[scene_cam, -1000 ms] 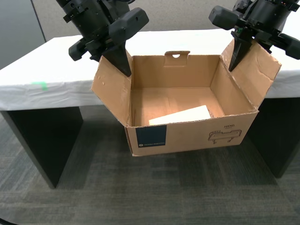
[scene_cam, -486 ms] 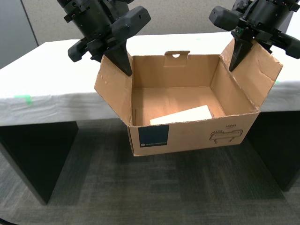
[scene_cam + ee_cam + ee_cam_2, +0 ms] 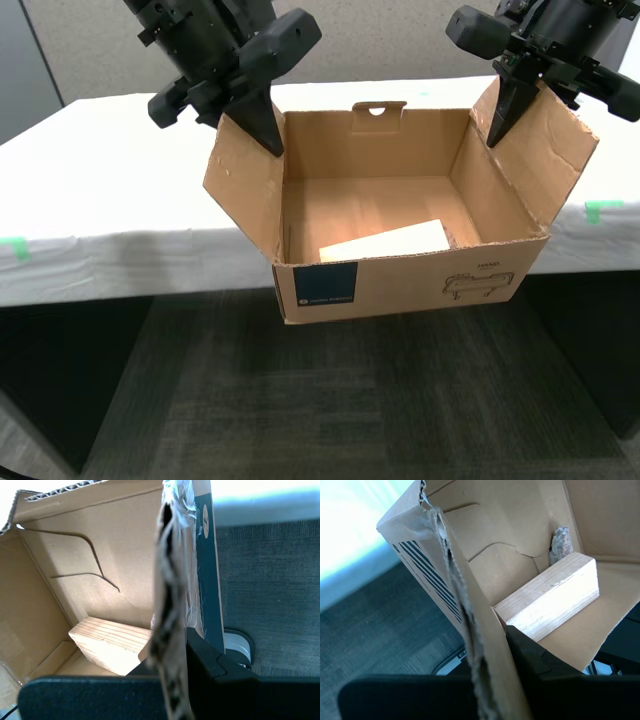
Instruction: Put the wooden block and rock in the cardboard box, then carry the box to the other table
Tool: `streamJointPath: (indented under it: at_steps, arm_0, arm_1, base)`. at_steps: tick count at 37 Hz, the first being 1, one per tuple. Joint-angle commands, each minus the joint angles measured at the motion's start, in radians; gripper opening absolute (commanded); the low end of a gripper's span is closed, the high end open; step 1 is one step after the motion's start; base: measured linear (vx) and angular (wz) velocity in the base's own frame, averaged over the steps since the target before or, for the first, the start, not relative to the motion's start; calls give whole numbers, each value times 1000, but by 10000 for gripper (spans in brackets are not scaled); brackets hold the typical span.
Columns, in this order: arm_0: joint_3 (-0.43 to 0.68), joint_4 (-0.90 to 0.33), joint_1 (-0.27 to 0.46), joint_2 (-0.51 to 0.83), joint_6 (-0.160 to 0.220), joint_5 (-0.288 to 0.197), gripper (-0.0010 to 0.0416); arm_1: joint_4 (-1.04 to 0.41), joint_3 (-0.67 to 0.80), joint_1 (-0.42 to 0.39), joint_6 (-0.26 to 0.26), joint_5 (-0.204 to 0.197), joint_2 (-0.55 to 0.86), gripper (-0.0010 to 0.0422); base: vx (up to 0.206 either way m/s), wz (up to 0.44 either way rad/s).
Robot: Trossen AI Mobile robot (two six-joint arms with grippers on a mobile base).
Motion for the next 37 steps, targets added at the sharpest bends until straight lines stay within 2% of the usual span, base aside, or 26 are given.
streamJointPath:
  at_steps: [1, 5, 9, 17, 19, 22, 23, 24, 28, 33, 37]
  arm_0:
    - [7, 10, 7, -1, 6, -50, -1]
    - [19, 9, 14, -1, 12, -72, -1]
    - [35, 5, 17, -1, 11, -72, -1]
    - [113, 2, 58, -1, 13, -72, -1]
    - [143, -1, 61, -1, 18, -72, -1]
    - [181, -24, 63, 0, 37, -72, -1]
    - [190, -25, 63, 3, 37, -72, -1]
    - [200, -24, 63, 5, 37, -71, -1]
    - [217, -23, 63, 6, 37, -68, -1]
    - [219, -24, 65, 6, 37, -63, -1]
    - [219, -24, 66, 6, 37, -54, -1]
  arm_1:
    - [11, -2, -1, 5, 31, -17, -1]
    - [10, -3, 1, -1, 21, -43, -1]
    - [8, -6, 2, -40, 21, -68, -1]
    - [-2, -6, 4, -85, 10, -119, -1]
    - [-8, 1, 4, -98, -16, -119, -1]
    - [-50, 17, 3, -105, -136, -114, -1]
    - [-62, 23, 2, -94, -162, -109, -1]
    - [-74, 29, 3, -78, -172, -109, -1]
    - [-81, 54, 4, -54, -140, -109, -1]
    - [-60, 102, 7, -53, -161, -107, -1]
    - [-65, 166, 25, -34, -158, -59, -1]
  base:
    - [203, -5]
    - [204, -2]
    - [201, 44]
    - [195, 118]
    - [193, 183]
    - [195, 197]
    - [198, 135]
    - [201, 121]
    - [202, 125]
    - [194, 100]
    - [180, 65]
